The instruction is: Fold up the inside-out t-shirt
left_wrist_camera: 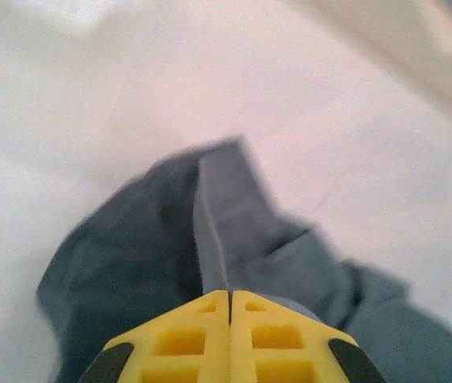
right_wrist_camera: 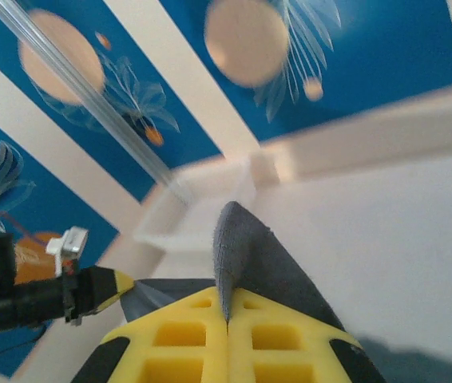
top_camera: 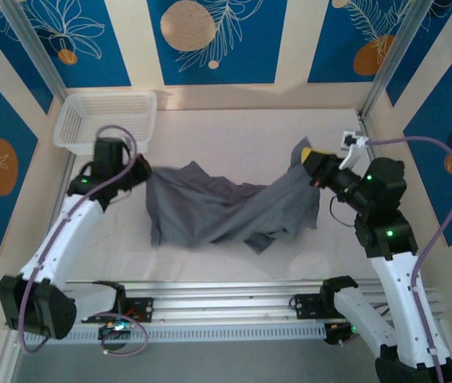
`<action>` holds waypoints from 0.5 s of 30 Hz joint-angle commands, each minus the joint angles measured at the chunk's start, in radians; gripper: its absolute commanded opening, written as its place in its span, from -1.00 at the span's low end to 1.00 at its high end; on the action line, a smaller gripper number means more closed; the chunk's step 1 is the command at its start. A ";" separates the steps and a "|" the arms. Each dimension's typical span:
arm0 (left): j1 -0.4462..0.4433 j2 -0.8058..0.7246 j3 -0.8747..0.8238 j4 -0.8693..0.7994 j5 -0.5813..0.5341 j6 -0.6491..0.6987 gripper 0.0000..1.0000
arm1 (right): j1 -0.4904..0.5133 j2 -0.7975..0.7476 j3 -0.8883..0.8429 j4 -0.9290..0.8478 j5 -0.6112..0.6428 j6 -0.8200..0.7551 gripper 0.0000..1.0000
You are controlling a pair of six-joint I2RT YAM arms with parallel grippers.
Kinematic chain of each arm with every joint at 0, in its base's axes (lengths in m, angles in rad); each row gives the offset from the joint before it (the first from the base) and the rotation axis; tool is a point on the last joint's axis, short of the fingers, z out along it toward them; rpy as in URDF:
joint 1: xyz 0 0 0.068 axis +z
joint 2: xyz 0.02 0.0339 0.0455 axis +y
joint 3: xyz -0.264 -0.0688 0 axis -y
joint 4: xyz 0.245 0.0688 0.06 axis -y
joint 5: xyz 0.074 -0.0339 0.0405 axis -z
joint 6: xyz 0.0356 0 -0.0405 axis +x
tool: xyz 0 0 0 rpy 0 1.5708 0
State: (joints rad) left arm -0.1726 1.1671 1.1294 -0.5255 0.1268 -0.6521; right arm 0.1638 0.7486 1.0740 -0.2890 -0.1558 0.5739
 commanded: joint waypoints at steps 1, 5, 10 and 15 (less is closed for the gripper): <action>0.048 -0.024 0.095 -0.088 0.079 0.018 -1.00 | 0.003 0.019 0.096 0.103 0.055 -0.051 -1.00; 0.069 -0.014 0.129 -0.105 0.094 0.018 -1.00 | 0.001 0.037 0.127 0.083 0.086 -0.083 -1.00; 0.074 0.020 0.062 -0.032 0.124 -0.019 -1.00 | -0.009 0.039 0.081 0.023 0.171 -0.103 -1.00; 0.074 0.167 0.027 0.039 0.113 -0.004 -1.00 | -0.041 0.103 0.035 -0.057 0.267 -0.141 -1.00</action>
State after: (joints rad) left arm -0.1120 1.2613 1.1816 -0.5411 0.2249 -0.6567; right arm 0.1406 0.8112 1.1362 -0.2874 0.0113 0.4774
